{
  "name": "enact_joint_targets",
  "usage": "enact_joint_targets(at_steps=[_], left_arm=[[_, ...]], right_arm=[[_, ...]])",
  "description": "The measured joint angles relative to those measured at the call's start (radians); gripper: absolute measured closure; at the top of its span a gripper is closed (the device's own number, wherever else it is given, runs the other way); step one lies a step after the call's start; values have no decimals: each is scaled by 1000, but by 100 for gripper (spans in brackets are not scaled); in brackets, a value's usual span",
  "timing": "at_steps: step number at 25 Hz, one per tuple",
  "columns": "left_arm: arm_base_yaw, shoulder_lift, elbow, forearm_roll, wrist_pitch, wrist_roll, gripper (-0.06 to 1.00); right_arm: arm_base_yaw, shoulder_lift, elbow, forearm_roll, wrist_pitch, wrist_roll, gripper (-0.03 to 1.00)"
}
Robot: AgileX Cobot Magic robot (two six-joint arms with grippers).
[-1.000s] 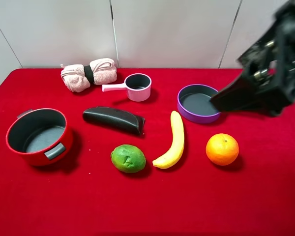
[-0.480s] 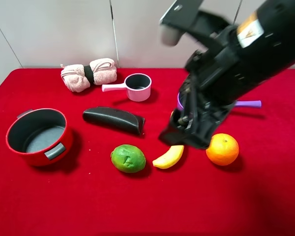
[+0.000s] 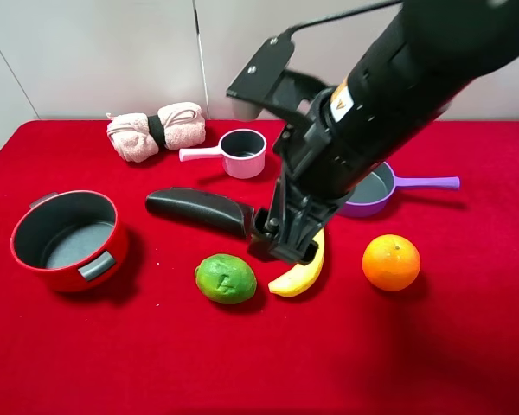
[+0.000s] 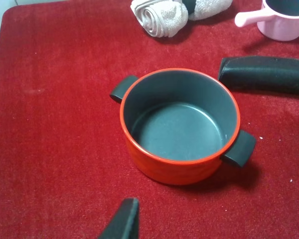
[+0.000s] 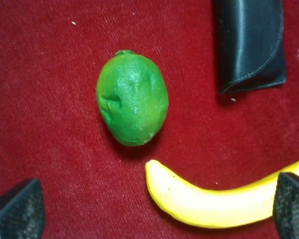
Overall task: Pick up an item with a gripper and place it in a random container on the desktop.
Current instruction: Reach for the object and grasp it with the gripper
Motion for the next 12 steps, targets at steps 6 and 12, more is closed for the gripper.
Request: enact_joint_targets(at_steps=[6, 12], left_arm=[[0, 0, 0, 0, 0, 0, -4], [0, 0, 0, 0, 0, 0, -4]], right_arm=[[0, 76, 0, 0, -55, 0, 27], [0, 118, 0, 3, -114, 0, 27]])
